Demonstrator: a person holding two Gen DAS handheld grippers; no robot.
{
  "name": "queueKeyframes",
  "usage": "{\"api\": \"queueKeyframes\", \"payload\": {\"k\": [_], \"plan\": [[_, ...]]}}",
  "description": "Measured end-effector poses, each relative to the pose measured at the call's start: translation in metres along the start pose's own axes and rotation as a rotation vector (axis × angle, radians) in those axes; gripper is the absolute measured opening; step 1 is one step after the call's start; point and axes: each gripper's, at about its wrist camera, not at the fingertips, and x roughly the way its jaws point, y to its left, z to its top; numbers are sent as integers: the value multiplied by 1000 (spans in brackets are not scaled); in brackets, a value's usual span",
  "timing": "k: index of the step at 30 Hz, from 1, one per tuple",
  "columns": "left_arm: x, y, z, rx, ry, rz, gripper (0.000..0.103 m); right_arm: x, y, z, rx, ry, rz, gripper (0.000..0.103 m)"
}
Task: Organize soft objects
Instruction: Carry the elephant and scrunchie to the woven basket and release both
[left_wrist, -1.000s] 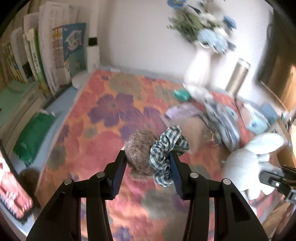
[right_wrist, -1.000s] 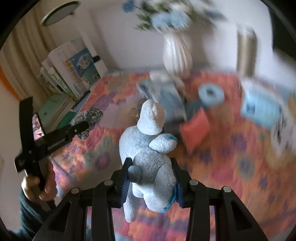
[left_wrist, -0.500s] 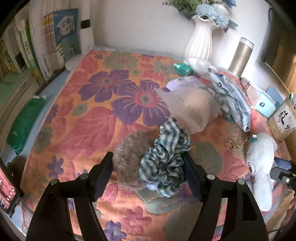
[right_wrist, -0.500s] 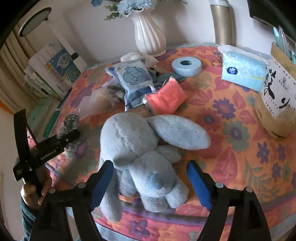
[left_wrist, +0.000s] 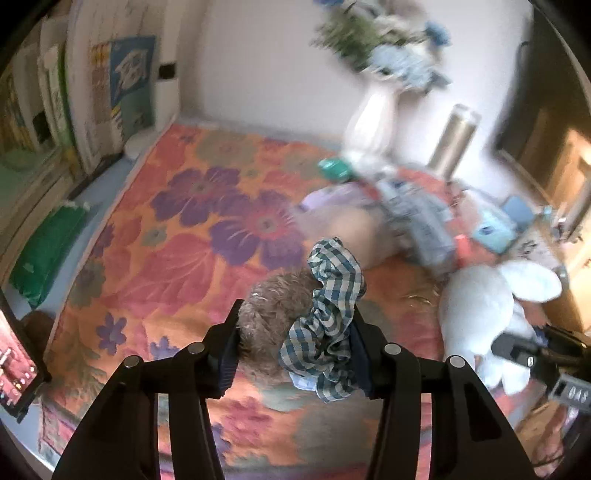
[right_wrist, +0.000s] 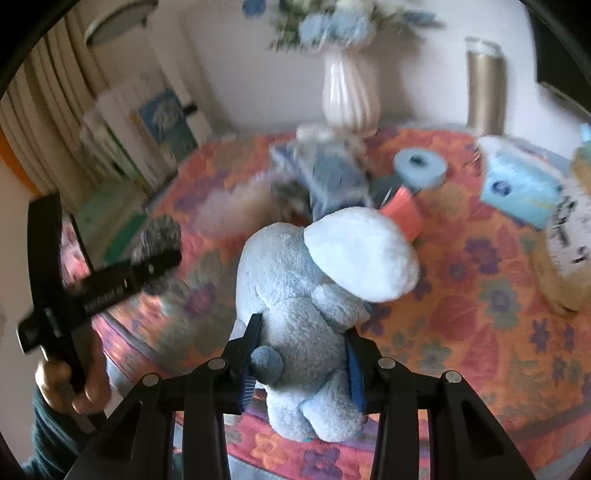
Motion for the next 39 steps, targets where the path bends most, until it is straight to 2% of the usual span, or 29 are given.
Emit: {"api": "queueKeyframes", "payload": {"k": [6, 11, 17, 24, 30, 33, 35, 37, 38, 39], "plan": [[-34, -44, 10, 78, -70, -62, 47, -63, -12, 1, 52, -132, 19, 39], [-51, -95, 16, 160, -100, -143, 48, -119, -30, -7, 102, -231, -15, 39], [-49, -181, 13, 297, -74, -258, 48, -185, -83, -28, 220, -329, -134, 39], [-37, -298, 3, 476, -22, -399, 48, -255, -173, -61, 431, -461, -300, 39], [-20, -384, -1, 571, -5, -477, 48, -276, -239, -75, 583, -509, -395, 39], [-4, -423, 2, 592, -4, -474, 48, -269, -269, -69, 623, -478, -455, 39], [8, -435, 8, 586, -2, -469, 48, -264, -282, -64, 642, -469, -472, 41], [19, -451, 11, 596, -16, -453, 53, -259, -299, -58, 657, -454, -486, 48], [24, -456, 12, 597, -22, -449, 55, -256, -310, -57, 661, -434, -472, 62], [29, -461, 13, 595, -21, -444, 63, -250, -317, -52, 670, -410, -446, 63]]}}
